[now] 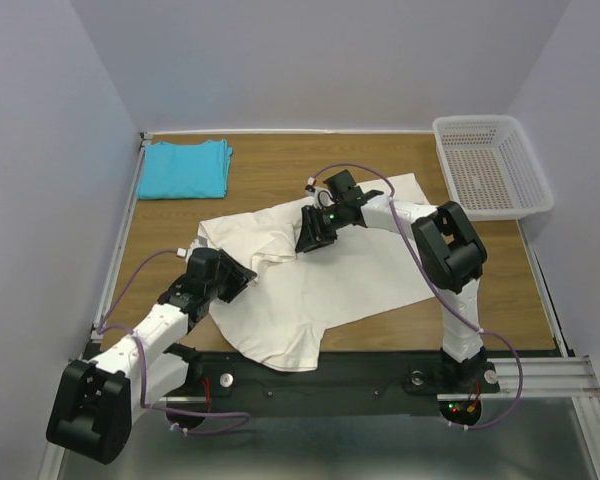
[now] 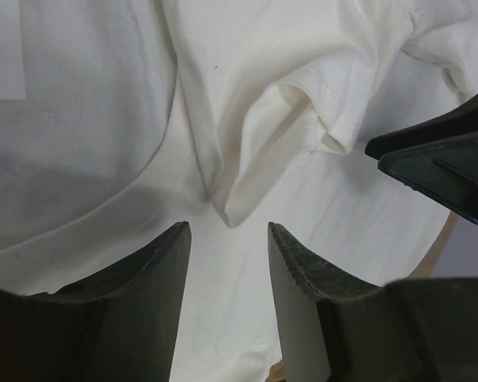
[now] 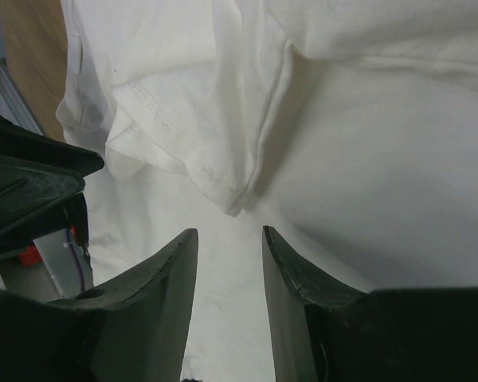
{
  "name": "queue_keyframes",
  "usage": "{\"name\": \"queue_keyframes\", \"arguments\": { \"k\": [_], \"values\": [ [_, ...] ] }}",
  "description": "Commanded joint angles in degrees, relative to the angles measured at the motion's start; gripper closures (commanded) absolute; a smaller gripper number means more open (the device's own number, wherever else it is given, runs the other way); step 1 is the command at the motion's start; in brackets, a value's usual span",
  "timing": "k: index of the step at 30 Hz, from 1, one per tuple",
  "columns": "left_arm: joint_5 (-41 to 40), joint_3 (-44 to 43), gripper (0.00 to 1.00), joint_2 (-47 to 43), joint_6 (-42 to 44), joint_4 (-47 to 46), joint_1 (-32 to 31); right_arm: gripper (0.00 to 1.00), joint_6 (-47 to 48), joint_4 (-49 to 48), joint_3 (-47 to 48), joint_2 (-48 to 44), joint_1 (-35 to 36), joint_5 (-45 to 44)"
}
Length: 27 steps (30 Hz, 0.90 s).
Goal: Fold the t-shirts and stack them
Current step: Fold the tshirt
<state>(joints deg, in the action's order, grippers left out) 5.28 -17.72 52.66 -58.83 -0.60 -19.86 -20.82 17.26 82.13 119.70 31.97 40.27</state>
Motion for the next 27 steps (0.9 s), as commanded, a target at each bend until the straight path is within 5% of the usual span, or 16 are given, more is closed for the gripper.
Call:
{"name": "queue_keyframes", "arguments": {
  "k": [1, 15, 27],
  "values": [
    [-3.5, -1.6, 0.46, 0.6, 3.4, -1.1, 0.1, 0.56, -1.6, -2.5, 2.9, 1.2, 1.0, 0.2],
    [-2.0, -1.8, 0.47, 6.7, 6.1, -5.6, 0.0, 0.56, -3.5, -2.5, 5.9, 5.1, 1.9, 0.3],
    [0.4, -4.1, 0.63, 11.1, 8.4, -8.3, 0.1, 0.58, -4.5, -2.4, 5.9, 6.0, 2.1, 0.6]
  ]
}}
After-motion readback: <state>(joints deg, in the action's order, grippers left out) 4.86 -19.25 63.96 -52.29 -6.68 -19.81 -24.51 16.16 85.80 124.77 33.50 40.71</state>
